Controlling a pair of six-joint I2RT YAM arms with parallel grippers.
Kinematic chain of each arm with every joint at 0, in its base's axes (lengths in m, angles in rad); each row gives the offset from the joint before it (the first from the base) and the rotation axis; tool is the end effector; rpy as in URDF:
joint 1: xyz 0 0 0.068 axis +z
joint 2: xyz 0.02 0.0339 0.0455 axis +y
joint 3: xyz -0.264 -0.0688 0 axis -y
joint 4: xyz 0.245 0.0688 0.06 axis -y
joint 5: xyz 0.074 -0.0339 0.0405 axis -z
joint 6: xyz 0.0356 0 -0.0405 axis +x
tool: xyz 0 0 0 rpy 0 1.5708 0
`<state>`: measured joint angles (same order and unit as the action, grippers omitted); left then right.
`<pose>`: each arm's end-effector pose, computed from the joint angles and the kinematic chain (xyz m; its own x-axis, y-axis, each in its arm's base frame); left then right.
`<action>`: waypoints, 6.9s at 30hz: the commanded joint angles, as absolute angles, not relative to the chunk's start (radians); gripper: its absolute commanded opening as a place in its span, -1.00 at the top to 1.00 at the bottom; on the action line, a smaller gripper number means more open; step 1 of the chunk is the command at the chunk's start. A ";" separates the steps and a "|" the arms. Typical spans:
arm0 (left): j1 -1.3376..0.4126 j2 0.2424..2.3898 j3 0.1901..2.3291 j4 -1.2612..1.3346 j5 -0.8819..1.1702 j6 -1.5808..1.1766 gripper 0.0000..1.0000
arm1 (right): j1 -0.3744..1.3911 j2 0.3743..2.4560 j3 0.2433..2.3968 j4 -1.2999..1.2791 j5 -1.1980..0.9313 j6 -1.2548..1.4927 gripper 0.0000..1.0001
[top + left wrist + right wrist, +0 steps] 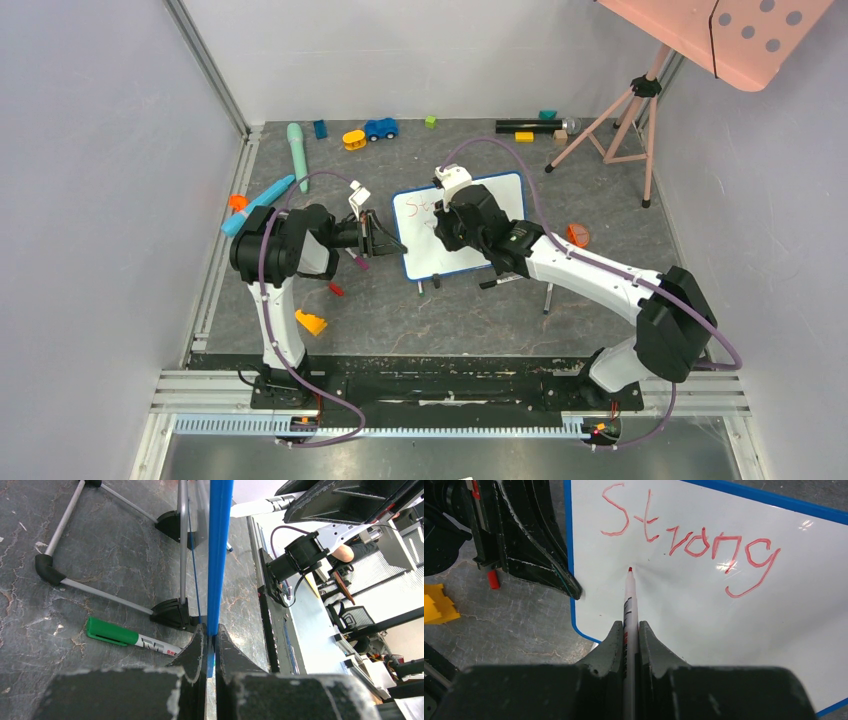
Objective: Write a sentence on the whiteboard
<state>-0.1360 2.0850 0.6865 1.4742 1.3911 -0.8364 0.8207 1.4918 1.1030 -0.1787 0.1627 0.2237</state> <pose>0.3233 -0.0796 0.1184 -0.6892 -0.0396 -0.7234 0.7232 0.0219 -0.6902 0.2364 0.2453 0.2807 -0.4968 -0.2121 -0.8416 -0.5319 0.8406 0.1022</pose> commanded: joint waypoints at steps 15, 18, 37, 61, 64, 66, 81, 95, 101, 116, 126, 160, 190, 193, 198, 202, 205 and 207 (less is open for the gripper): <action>-0.140 2.096 0.704 1.557 1.410 -0.867 0.96 | 0.824 1.486 1.128 -0.144 0.169 0.222 1.00; -0.140 2.095 0.704 1.557 1.410 -0.867 0.96 | 0.823 1.489 1.126 -0.148 0.174 0.224 1.00; -0.140 2.092 0.706 1.557 1.413 -0.865 0.96 | 0.825 1.506 1.136 -0.159 0.176 0.221 1.00; -0.140 2.092 0.704 1.557 1.413 -0.864 0.96 | 0.825 1.534 1.146 -0.179 0.210 0.216 1.00; -0.140 2.091 0.704 1.556 1.414 -0.864 0.96 | 0.824 1.539 1.154 -0.195 0.225 0.218 1.00; -0.140 2.090 0.704 1.557 1.414 -0.864 0.96 | 0.824 1.541 1.159 -0.206 0.237 0.220 1.00; -0.140 2.089 0.703 1.557 1.415 -0.863 0.96 | 0.824 1.514 1.151 -0.237 0.318 0.231 1.00; -0.141 2.091 0.704 1.557 1.418 -0.864 0.96 | 0.824 1.456 1.118 -0.181 0.261 0.226 1.00; -0.141 2.090 0.707 1.557 1.418 -0.865 0.96 | 0.824 1.431 1.106 -0.136 0.236 0.215 1.00; -0.141 2.086 0.703 1.557 1.420 -0.862 0.96 | 0.824 1.513 1.152 -0.143 0.222 0.192 1.00; -0.141 2.086 0.705 1.557 1.421 -0.863 0.96 | 0.824 1.525 1.150 -0.155 0.241 0.188 1.00; -0.144 2.079 0.695 1.557 1.418 -0.858 0.96 | 0.824 1.470 1.019 -0.202 0.213 0.195 1.00; -0.146 2.076 0.690 1.557 1.421 -0.854 0.96 | 0.822 1.425 1.100 -0.158 0.253 0.176 1.00; -0.146 2.074 0.690 1.557 1.421 -0.853 0.96 | 0.821 1.447 1.119 -0.173 0.265 0.177 1.00; -0.146 2.073 0.690 1.557 1.421 -0.851 0.96 | 0.820 1.467 1.138 -0.176 0.277 0.168 1.00; -0.146 2.073 0.689 1.557 1.421 -0.851 0.96 | 0.815 1.475 1.143 -0.183 0.289 0.165 1.00; -0.147 2.071 0.688 1.557 1.420 -0.850 0.96 | 0.810 1.479 1.139 -0.185 0.290 0.166 1.00; -0.147 2.072 0.687 1.557 1.421 -0.850 0.96 | 0.807 1.484 1.136 -0.186 0.290 0.165 1.00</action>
<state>-0.1371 2.0850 0.6872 1.4746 1.3937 -0.8364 0.8150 1.4723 1.0977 -0.1970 0.2676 0.1806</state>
